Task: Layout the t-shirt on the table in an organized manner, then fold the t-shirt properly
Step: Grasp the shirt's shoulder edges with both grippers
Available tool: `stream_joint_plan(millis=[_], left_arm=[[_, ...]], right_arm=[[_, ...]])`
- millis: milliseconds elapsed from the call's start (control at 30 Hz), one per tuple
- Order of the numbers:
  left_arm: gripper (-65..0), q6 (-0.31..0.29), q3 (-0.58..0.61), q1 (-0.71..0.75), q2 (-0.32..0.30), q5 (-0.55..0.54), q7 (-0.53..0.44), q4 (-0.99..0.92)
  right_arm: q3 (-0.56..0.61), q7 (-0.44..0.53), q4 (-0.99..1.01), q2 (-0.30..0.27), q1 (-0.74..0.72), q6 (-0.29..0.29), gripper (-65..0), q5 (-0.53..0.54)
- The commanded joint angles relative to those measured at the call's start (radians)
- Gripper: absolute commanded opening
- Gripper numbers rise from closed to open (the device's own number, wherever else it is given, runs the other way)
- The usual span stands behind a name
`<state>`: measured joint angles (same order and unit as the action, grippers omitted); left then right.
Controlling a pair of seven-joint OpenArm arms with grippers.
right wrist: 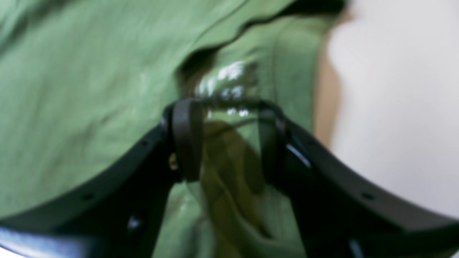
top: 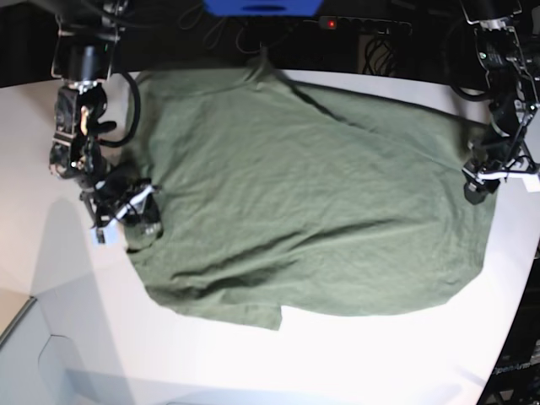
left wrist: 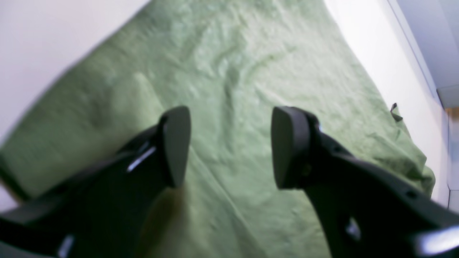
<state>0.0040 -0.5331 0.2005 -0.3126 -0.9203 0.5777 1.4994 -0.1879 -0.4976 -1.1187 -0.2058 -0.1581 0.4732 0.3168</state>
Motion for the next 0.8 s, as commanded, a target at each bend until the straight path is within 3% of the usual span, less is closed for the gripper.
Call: stream_joint_plan(millis=[0,200,333,533,767], left_arm=[[-29.8,-0.009,-0.005,-0.011,-0.001,-0.015,-0.012,0.017],[-29.8,-0.009,-0.003,-0.006,0.019,-0.016,-0.011,0.023],[-29.8,-0.009,-0.003,-0.005,0.02,-0.018,-0.009,0.034],[-29.7,-0.009,0.031,-0.002,0.022,-0.015,0.075,0.131],[-29.4,0.0,0.015,0.02,0.013,-0.007,0.172,0.183]], right_arm=[[0.001,-0.034,0.052,-0.019,-0.028,-0.026,-38.8,-0.04],[0.003,0.116,0.365,-0.063,-0.214,-0.027,-38.9,-0.041],[0.003,0.176,0.441,-0.082,-0.318,-0.027,-38.9,-0.041],[-0.005,0.175,0.383,-0.082,-0.412,-0.027,-38.9,-0.04],[-0.006,0.139,0.047,-0.076,-0.258,-0.027,-38.8,-0.038]])
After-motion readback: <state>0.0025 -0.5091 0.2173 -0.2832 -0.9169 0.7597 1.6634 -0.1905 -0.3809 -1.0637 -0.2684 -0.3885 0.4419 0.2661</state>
